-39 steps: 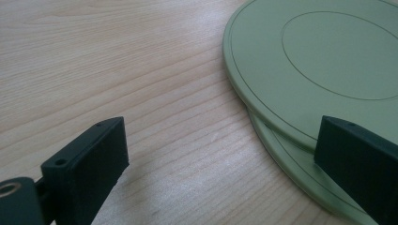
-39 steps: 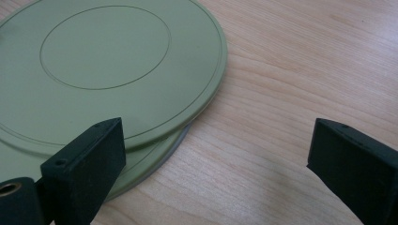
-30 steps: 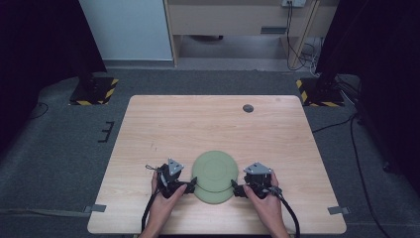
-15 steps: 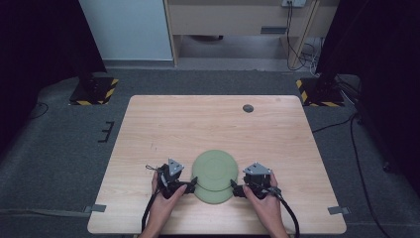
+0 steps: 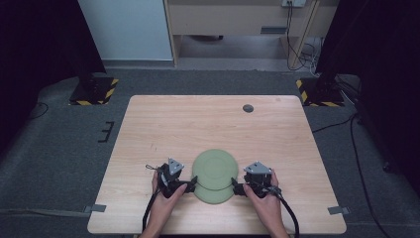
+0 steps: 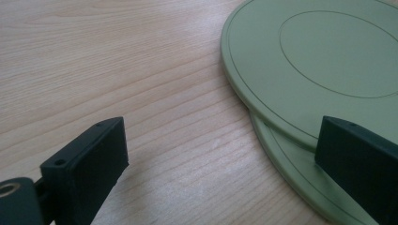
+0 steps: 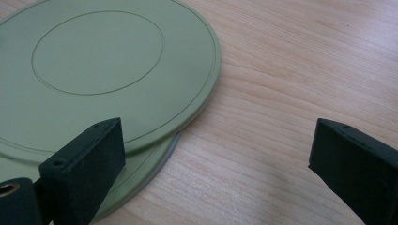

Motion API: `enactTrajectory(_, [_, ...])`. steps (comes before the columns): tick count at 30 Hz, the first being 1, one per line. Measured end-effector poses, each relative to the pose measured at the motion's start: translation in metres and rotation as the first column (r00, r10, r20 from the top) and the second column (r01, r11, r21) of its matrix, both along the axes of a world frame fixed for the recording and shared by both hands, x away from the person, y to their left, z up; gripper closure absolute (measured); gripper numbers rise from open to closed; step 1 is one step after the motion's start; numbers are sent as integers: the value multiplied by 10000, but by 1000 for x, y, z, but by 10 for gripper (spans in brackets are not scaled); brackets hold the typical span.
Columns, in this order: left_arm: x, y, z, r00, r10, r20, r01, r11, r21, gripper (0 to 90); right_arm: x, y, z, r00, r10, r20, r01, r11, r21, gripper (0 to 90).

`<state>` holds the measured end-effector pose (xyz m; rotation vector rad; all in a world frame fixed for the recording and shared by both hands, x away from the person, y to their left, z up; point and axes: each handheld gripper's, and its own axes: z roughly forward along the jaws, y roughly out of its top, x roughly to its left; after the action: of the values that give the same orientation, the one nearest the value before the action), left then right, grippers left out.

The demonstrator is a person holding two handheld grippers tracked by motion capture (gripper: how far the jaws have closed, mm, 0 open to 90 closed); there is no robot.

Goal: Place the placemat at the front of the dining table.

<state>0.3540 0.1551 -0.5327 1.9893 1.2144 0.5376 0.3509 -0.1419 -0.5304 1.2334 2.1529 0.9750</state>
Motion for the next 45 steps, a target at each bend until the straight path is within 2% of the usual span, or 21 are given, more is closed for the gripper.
enactTrajectory(10, [3, -2, -1, 9999, 126, 31, -126, 9999, 94, 26, 5, -2, -2, 9998, -198, 84, 198, 9998, -12, 22])
enactTrajectory(13, [3, -2, -1, 9999, 102, -50, -101, 9999, 30, 29, 3, -1, -1, 9997, -232, 114, 232, 9997, -9, 41])
enactTrajectory(20, [2, -3, -1, 10000, 26, -75, -25, 9999, 110, 21, -3, 2, 1, 10000, 85, 9, -86, 9999, 138, 41])
enactTrajectory(28, [6, -3, -1, 9999, 116, -103, -115, 9999, 66, 16, 2, 4, -1, 10000, 52, -8, -52, 9999, 128, 7])
enactTrajectory(34, [3, -4, -1, 9999, -3, -139, 4, 10000, 61, 28, 0, 4, -1, 10000, 79, -58, -78, 9998, 164, 41])
enactTrajectory(38, [3, -6, -1, 10000, -22, -87, 23, 9999, 110, 24, -3, 7, -1, 9994, 315, -160, -313, 9994, 116, 43])
enactTrajectory(41, [5, -5, -1, 9999, 50, -157, -49, 10000, 71, 15, 1, 8, -2, 9993, 317, -202, -315, 9994, 104, 9])
enactTrajectory(45, [5, -6, -1, 9999, 64, -111, -63, 9999, 106, 19, 3, 7, -3, 9993, 277, -239, -273, 9995, 178, 8])
